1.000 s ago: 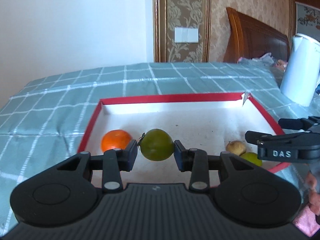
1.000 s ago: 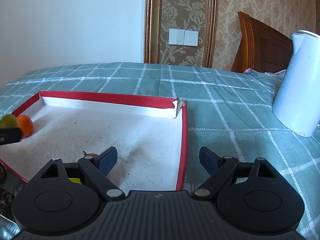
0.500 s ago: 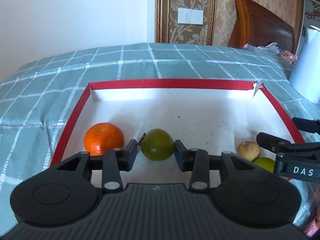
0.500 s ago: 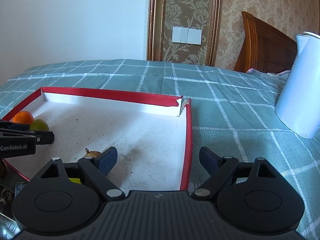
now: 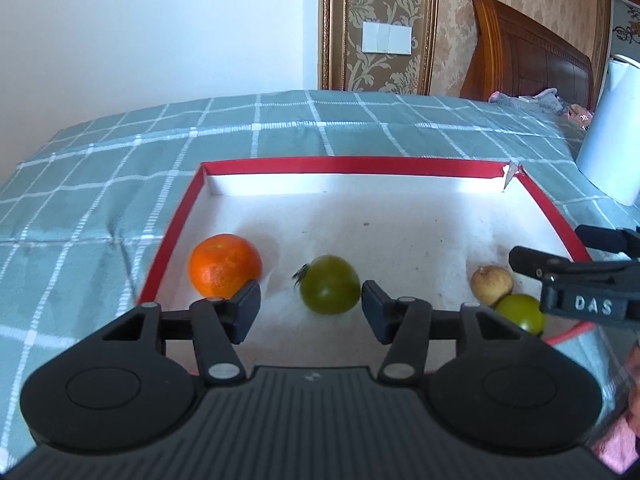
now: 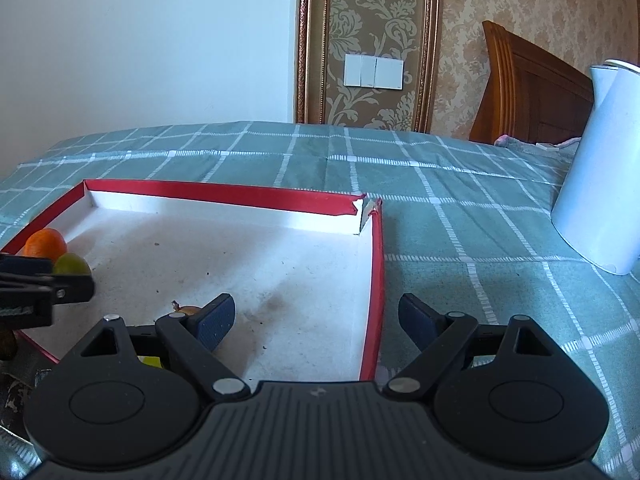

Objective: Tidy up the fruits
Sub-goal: 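Place the green tomato in the tray and open the left gripper, then withdraw the left gripper from the tray toward the remaining produce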

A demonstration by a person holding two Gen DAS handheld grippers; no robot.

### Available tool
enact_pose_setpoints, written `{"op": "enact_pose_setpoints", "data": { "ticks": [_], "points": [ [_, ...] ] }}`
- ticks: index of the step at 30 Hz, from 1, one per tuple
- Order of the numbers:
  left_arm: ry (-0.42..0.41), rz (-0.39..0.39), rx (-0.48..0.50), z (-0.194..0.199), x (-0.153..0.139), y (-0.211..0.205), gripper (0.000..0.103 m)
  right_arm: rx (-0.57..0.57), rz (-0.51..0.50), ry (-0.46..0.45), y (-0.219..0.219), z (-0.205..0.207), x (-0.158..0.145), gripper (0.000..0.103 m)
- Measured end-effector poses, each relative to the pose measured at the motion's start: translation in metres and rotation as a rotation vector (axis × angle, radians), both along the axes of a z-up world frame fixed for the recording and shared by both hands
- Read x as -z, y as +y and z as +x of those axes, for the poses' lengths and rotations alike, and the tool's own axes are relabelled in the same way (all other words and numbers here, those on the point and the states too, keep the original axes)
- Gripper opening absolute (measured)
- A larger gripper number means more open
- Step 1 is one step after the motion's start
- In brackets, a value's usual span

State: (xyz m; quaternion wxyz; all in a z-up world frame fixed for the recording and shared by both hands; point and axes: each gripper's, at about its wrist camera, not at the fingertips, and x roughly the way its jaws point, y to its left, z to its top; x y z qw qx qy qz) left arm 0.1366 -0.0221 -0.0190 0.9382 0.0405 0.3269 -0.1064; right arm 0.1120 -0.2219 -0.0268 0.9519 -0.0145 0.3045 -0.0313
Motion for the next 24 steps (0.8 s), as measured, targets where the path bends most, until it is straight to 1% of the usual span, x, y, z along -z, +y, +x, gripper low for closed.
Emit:
{"op": "enact_pose_setpoints", "data": {
  "ticks": [2, 4, 6, 10, 12, 14, 17, 19, 23, 24],
  "points": [
    [-0.023, 0.001, -0.003, -0.011, -0.004, 0.004, 0.054, 0.002, -0.001, -0.004, 0.0, 0.0, 0.0, 0.089],
    [-0.062, 0.0, -0.006, -0.027, -0.01, 0.01, 0.059, 0.004, 0.003, -0.011, -0.001, -0.001, -0.001, 0.089],
    [-0.101, -0.008, -0.008, -0.044, -0.015, 0.018, 0.067, 0.002, 0.012, -0.02, -0.001, -0.001, -0.003, 0.089],
    [-0.151, -0.025, -0.023, -0.083, -0.018, 0.041, 0.071, 0.007, 0.013, -0.024, -0.003, -0.006, -0.005, 0.089],
    [-0.157, -0.023, -0.05, -0.096, -0.017, 0.053, 0.073, 0.008, 0.02, -0.026, -0.004, -0.012, -0.007, 0.089],
    [-0.154, -0.051, -0.076, -0.105, -0.014, 0.068, 0.074, 0.002, 0.039, -0.039, -0.006, -0.024, -0.009, 0.089],
    [-0.125, -0.078, -0.1, -0.109, -0.006, 0.084, 0.074, 0.0, 0.038, -0.055, -0.007, -0.045, -0.009, 0.089],
    [-0.129, -0.093, -0.114, -0.112, -0.001, 0.091, 0.075, -0.002, 0.044, -0.068, -0.008, -0.059, -0.009, 0.089],
    [-0.143, -0.138, -0.101, -0.123, -0.001, 0.104, 0.077, -0.021, 0.049, -0.107, -0.009, -0.088, -0.01, 0.089],
    [-0.15, -0.148, -0.095, -0.124, -0.002, 0.106, 0.079, -0.032, 0.05, -0.116, -0.008, -0.094, -0.009, 0.089]
  ]
}}
